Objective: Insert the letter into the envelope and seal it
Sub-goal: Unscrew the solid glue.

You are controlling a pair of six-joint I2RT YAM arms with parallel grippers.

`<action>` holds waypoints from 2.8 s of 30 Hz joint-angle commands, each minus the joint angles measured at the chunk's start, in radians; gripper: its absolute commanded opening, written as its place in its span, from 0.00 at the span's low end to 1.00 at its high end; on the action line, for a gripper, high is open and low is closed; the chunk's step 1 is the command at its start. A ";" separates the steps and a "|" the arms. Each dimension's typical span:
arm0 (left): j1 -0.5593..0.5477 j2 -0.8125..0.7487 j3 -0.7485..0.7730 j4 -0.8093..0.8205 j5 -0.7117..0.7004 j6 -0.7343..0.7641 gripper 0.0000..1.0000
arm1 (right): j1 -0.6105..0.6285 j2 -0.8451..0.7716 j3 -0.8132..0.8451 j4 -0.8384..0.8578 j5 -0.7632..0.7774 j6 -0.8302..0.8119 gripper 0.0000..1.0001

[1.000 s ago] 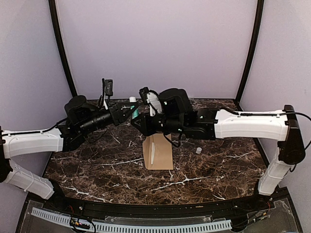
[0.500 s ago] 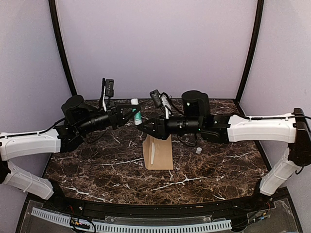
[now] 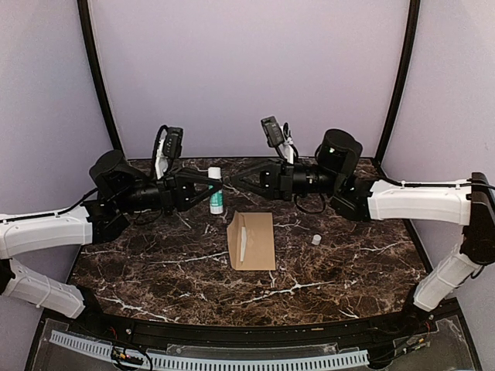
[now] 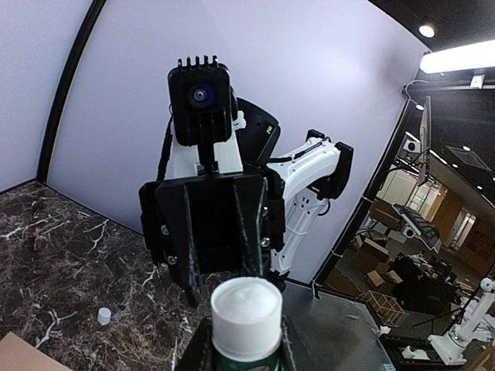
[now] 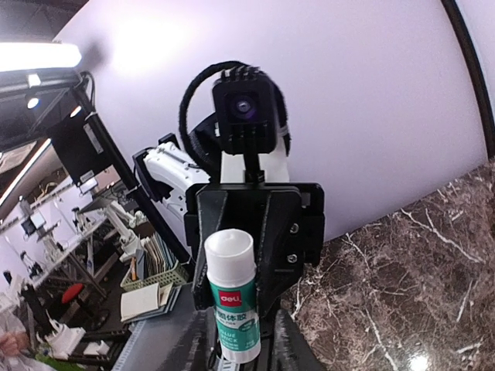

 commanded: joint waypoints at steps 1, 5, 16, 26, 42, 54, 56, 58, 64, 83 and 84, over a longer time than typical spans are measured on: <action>0.000 -0.087 -0.020 -0.063 -0.223 0.080 0.00 | -0.009 -0.069 -0.040 -0.070 0.177 -0.056 0.47; -0.002 -0.124 -0.003 -0.206 -0.520 0.110 0.00 | 0.011 -0.104 -0.027 -0.259 0.472 -0.117 0.78; -0.018 -0.029 0.047 -0.285 -0.733 -0.033 0.00 | 0.239 0.077 0.246 -0.622 1.041 -0.282 0.71; -0.026 -0.007 0.049 -0.261 -0.754 -0.057 0.00 | 0.298 0.201 0.384 -0.702 1.079 -0.330 0.57; -0.030 0.008 0.049 -0.240 -0.724 -0.065 0.00 | 0.303 0.308 0.519 -0.791 1.110 -0.316 0.32; -0.030 0.001 0.043 -0.241 -0.732 -0.059 0.00 | 0.304 0.309 0.513 -0.804 1.143 -0.284 0.11; -0.030 0.001 0.046 -0.243 -0.726 -0.056 0.00 | 0.303 0.297 0.497 -0.788 1.146 -0.277 0.06; -0.030 -0.002 0.044 -0.238 -0.716 -0.050 0.00 | 0.299 0.280 0.478 -0.769 1.138 -0.268 0.01; -0.029 -0.040 0.006 -0.154 -0.618 0.007 0.00 | 0.248 0.156 0.309 -0.535 0.901 -0.252 0.00; -0.003 -0.027 -0.058 0.298 0.041 -0.079 0.00 | 0.091 0.058 0.040 0.239 0.020 0.066 0.00; -0.003 -0.021 -0.053 0.307 0.065 -0.085 0.00 | 0.091 0.064 0.047 0.245 0.009 0.071 0.00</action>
